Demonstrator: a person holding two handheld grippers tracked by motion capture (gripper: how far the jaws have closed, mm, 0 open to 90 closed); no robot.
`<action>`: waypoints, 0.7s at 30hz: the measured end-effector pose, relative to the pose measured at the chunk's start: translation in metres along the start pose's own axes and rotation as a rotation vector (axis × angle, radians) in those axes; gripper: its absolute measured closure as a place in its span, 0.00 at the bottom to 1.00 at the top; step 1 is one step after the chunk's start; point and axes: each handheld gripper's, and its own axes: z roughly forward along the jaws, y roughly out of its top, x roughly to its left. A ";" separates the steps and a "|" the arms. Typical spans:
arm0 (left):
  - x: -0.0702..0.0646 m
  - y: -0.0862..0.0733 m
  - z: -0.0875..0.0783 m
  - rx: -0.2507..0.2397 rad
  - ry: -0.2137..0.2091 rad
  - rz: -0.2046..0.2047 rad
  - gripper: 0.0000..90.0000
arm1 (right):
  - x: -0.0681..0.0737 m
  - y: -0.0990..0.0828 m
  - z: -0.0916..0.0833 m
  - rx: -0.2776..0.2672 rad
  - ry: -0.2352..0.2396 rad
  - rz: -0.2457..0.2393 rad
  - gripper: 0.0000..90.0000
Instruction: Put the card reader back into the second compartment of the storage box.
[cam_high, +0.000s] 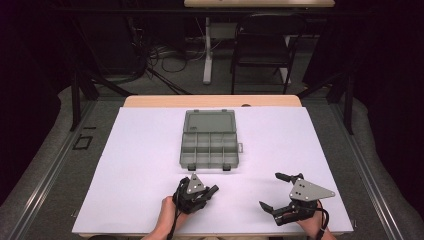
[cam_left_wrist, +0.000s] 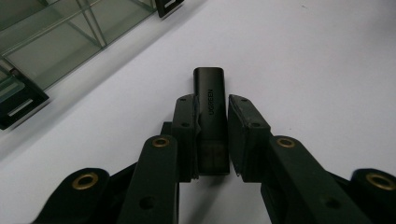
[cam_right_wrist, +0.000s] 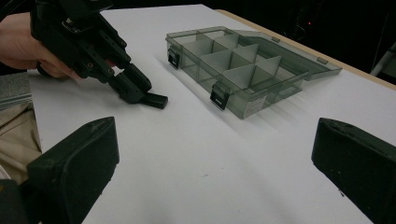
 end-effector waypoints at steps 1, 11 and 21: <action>0.000 0.000 0.000 0.000 0.000 0.000 0.82 | 0.000 0.000 0.000 0.000 0.000 0.000 0.00; 0.002 0.003 -0.006 -0.027 0.003 -0.003 0.82 | -0.001 0.000 0.000 0.003 -0.002 0.000 0.00; 0.004 0.006 -0.014 -0.055 -0.005 -0.002 0.82 | 0.000 0.000 0.001 0.009 -0.001 -0.003 0.00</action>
